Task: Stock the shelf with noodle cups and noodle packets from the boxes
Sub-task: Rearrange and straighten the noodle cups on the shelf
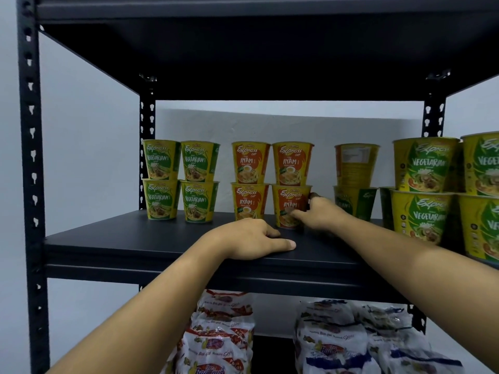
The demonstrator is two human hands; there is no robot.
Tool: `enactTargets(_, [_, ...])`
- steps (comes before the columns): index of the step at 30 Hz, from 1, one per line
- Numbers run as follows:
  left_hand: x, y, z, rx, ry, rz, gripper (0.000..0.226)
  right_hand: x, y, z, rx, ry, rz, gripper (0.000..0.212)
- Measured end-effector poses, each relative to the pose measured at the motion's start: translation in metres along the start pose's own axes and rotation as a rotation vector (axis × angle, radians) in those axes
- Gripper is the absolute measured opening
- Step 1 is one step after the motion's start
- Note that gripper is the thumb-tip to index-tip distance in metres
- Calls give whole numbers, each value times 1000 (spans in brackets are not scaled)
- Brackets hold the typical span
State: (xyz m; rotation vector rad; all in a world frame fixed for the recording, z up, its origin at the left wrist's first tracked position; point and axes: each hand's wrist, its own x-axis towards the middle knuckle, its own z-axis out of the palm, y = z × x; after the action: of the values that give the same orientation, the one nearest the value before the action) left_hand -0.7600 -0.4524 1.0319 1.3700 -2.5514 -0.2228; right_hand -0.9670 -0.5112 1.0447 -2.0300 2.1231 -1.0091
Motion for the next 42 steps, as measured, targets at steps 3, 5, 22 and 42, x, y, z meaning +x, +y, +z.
enactTargets(3, [1,-1,0,8,-3,-2,78,-6,0,0,-45,-30,5,65])
enactTargets(5, [1,-2,0,1,4,-6,79,-12,0,-3,-102,-69,6,68])
enactTargets(22, [0,-1,-4,-52,-4,145,52,-125,39,-81,-338,-326,-19,64])
enactTargets(42, [21,36,4,-21,-29,281,50,-144,58,-65,-297,-38,-105,49])
